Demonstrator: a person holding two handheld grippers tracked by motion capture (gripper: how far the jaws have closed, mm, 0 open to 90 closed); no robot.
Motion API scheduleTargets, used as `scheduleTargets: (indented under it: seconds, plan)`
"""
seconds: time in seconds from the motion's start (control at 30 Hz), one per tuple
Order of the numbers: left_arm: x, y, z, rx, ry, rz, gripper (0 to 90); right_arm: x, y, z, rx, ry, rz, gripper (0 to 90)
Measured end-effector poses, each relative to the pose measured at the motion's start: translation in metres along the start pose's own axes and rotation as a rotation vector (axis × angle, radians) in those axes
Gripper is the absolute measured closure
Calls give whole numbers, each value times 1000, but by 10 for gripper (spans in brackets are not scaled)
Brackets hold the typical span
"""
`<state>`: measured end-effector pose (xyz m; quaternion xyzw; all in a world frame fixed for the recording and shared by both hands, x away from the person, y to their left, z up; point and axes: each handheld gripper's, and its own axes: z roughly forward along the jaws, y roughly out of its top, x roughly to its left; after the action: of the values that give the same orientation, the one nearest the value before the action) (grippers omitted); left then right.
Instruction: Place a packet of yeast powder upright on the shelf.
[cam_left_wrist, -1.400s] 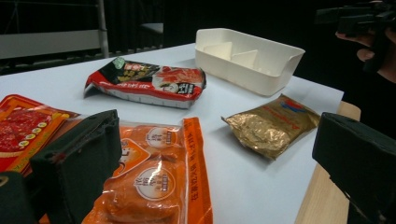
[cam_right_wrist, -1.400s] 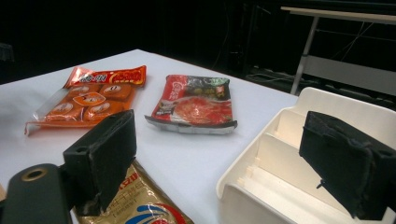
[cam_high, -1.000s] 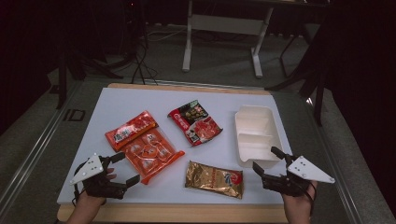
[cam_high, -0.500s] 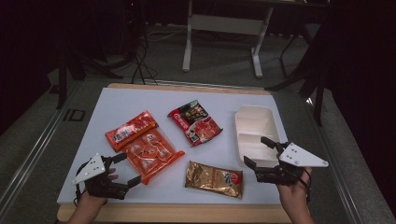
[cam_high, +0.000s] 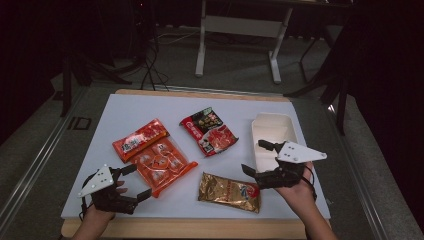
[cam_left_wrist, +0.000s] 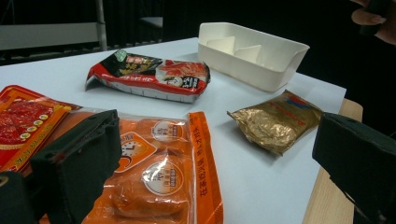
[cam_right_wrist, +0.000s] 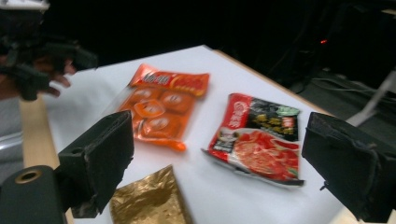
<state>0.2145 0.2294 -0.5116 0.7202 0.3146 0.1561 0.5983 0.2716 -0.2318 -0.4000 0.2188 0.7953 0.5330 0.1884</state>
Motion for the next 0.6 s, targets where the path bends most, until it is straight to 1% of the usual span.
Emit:
scheduleTargets:
  seconds: [0.03, 0.1, 0.13, 0.17, 0.2, 0.27, 0.3, 0.43, 0.5, 0.6]
  plan:
    - [0, 0, 0, 1, -2, 1, 15, 0, 0, 4, 14, 22, -6, 90]
    - [-1, 0, 0, 2, -4, 4, 15, 0, 0, 13, 41, 48, -9, 91]
    - [-1, 0, 0, 2, -4, 4, 14, 0, 0, 13, 41, 48, -9, 91]
    - [-1, 0, 0, 2, -4, 4, 14, 0, 0, 16, 54, 70, -4, 91]
    - [-1, 0, 1, 3, -7, 4, 15, 1, -1, 24, 80, 92, -8, 95]
    - [-1, 0, 1, 5, -9, 4, 14, 3, -2, 32, 96, 119, -7, 103]
    - [-1, 0, 1, 5, -9, 4, 14, 3, -3, 36, 110, 137, -9, 127]
    - [-1, 0, 2, 7, -12, 6, 14, 5, -6, 51, 140, 177, -5, 132]
    - [-1, 0, 2, 10, -14, 6, 14, 6, -8, 60, 157, 195, 7, 133]
    - [-1, 0, 2, 11, -15, 6, 14, 8, -13, 74, 186, 210, 13, 138]
